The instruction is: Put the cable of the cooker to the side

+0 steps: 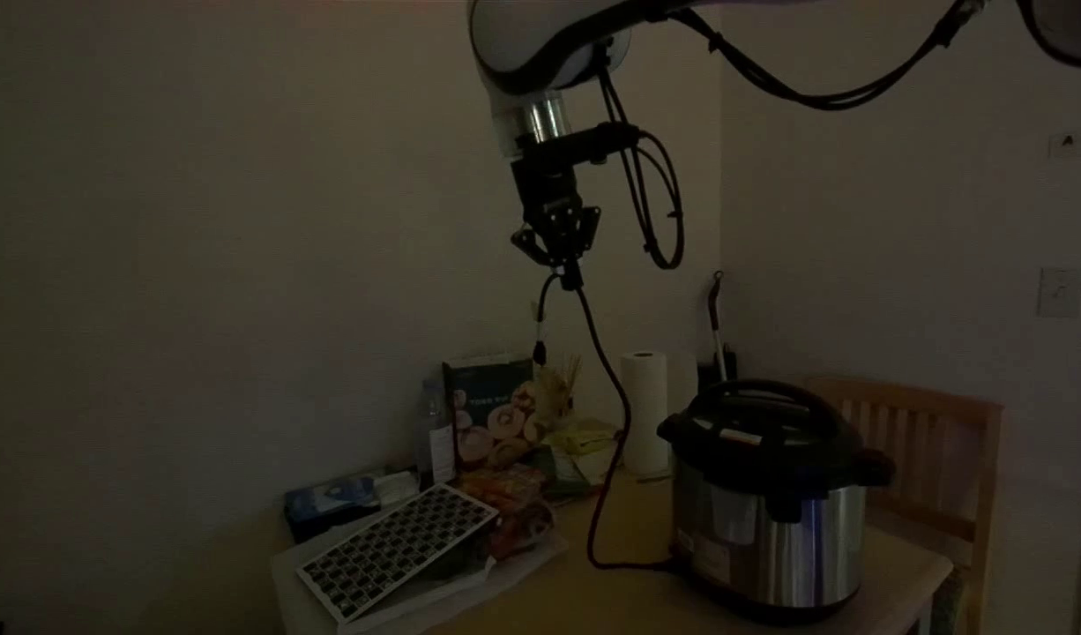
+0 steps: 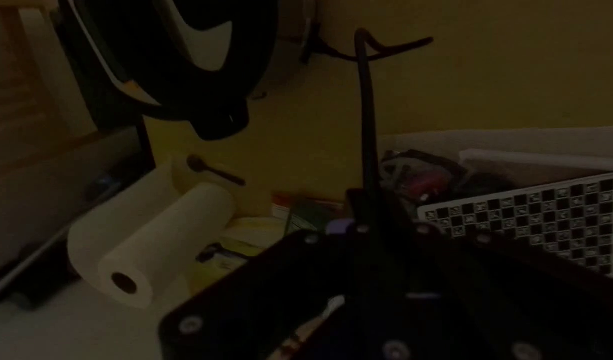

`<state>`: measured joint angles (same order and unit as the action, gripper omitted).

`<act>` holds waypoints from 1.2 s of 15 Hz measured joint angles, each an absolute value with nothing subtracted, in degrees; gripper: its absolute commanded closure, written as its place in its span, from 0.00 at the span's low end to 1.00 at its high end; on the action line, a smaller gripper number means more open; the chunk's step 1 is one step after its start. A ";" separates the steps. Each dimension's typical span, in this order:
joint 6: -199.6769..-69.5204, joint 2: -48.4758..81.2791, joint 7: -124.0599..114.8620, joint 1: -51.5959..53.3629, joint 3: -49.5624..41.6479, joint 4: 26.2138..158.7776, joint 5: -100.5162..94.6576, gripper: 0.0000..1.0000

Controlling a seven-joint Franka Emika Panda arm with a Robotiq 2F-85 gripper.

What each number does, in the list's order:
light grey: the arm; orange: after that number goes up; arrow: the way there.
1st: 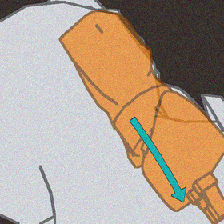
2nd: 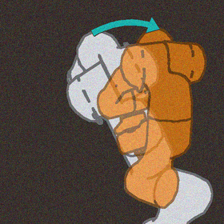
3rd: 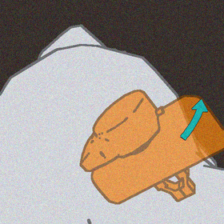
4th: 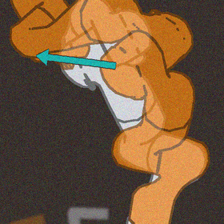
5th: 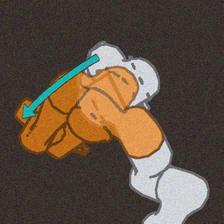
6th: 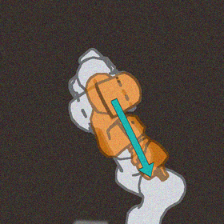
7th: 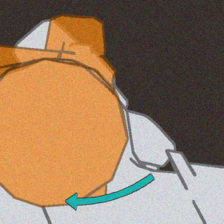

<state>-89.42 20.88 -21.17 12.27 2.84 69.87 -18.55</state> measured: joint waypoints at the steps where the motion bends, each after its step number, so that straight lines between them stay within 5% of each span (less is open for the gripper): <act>1: -88.76 21.81 -18.73 13.07 3.06 68.04 -18.73 0.91; 10: -88.80 24.46 -15.10 13.89 3.85 64.85 -18.81 0.93; 18: -101.23 30.11 -6.74 16.18 11.59 64.84 -13.76 0.92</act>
<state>-101.23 30.11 -6.74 16.18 11.59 64.84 -13.76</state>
